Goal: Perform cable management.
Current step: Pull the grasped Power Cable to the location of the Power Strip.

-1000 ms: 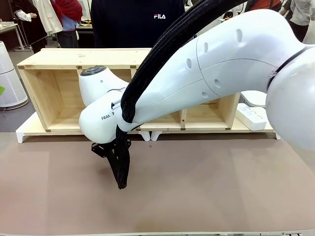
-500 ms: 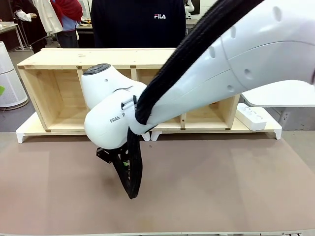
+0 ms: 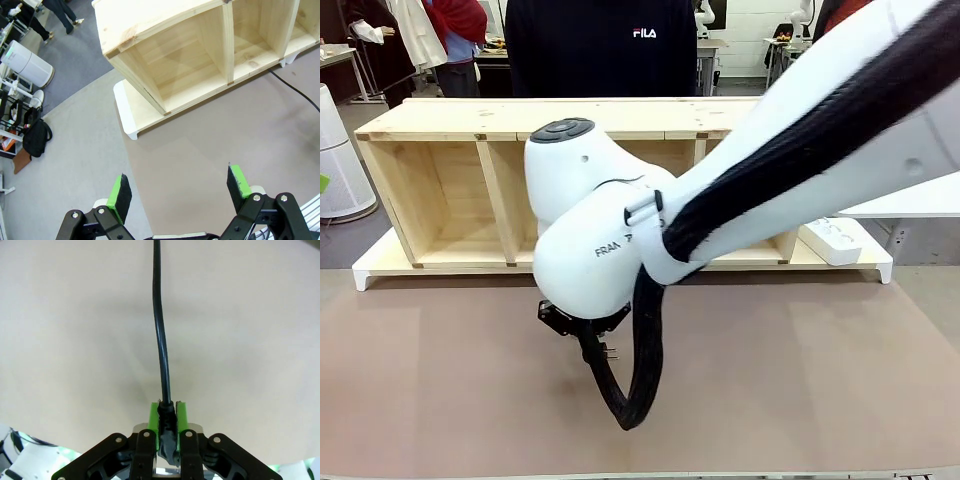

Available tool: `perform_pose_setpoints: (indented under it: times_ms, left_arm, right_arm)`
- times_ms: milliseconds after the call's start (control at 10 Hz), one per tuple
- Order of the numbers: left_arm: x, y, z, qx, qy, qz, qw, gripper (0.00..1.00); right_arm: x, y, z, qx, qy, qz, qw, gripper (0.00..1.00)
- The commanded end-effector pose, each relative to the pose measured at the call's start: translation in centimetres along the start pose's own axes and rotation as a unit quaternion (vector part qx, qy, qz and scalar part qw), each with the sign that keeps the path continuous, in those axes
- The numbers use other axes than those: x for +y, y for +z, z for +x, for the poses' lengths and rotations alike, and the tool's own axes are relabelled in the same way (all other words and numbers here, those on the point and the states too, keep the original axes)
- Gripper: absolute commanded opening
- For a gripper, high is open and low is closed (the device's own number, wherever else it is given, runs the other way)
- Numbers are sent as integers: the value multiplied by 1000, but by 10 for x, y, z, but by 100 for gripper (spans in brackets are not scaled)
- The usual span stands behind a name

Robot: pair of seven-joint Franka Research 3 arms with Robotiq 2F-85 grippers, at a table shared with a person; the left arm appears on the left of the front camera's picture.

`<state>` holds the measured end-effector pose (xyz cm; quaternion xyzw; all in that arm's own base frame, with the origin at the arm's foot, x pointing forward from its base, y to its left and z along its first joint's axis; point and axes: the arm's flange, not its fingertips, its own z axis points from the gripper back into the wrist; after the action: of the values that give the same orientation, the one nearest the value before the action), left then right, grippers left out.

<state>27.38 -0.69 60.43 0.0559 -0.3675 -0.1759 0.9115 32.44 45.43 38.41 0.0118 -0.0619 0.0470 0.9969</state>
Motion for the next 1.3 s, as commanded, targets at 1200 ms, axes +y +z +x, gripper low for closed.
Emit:
perform_pose_setpoints:
  times_ms: [1200]
  left_arm:
    - [0,0,0,-1,3,1,1000,100]
  right_arm:
    - [-105,23,-38,-26,-87,14,996,16]
